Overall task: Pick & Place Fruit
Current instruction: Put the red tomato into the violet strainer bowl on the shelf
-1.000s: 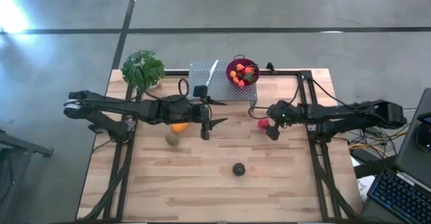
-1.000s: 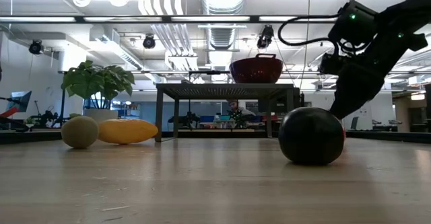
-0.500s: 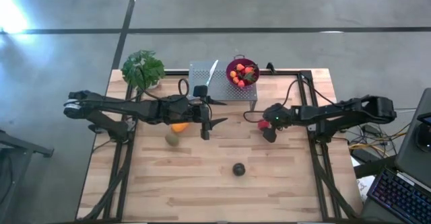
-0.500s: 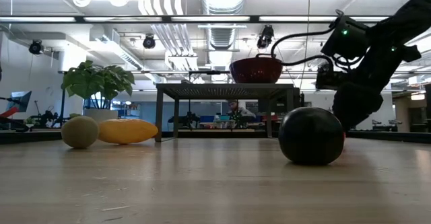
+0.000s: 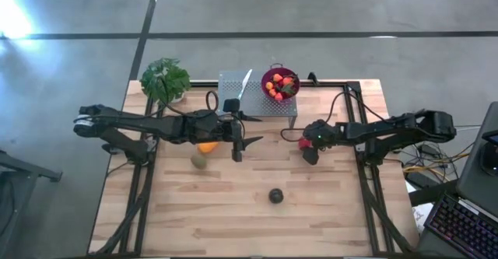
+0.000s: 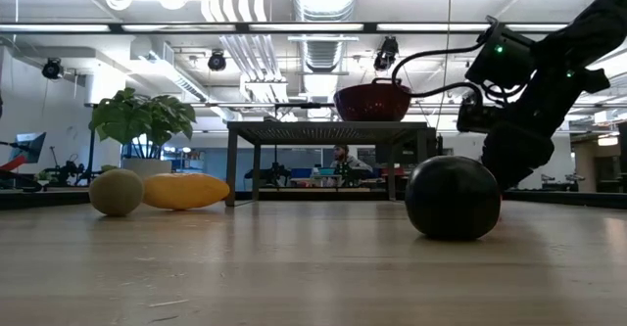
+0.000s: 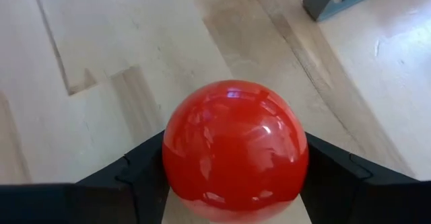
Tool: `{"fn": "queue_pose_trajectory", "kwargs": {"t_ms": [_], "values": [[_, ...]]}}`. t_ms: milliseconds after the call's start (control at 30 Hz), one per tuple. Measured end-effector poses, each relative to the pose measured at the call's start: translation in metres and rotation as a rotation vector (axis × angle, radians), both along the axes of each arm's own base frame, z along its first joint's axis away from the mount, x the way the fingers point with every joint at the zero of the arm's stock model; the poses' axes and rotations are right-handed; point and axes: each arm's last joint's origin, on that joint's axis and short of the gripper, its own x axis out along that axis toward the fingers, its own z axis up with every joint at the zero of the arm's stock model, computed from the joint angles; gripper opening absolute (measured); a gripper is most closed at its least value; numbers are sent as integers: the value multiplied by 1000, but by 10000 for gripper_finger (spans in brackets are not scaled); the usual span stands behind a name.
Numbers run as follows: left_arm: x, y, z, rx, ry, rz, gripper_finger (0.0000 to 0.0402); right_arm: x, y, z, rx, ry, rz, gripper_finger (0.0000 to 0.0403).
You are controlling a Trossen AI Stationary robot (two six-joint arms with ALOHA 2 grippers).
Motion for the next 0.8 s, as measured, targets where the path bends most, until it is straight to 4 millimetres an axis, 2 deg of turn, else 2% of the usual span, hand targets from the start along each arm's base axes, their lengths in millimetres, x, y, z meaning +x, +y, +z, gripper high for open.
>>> {"fn": "queue_pose_trajectory", "kwargs": {"t_ms": [233,533,800], "values": [[0,0,0,-7,-1,1,245,0,0,1,1,-5,-4,271],[0,0,0,-11,-2,1,245,0,0,1,3,-5,-6,249],[0,0,0,-11,-2,1,245,0,0,3,10,-16,-5,272]]}}
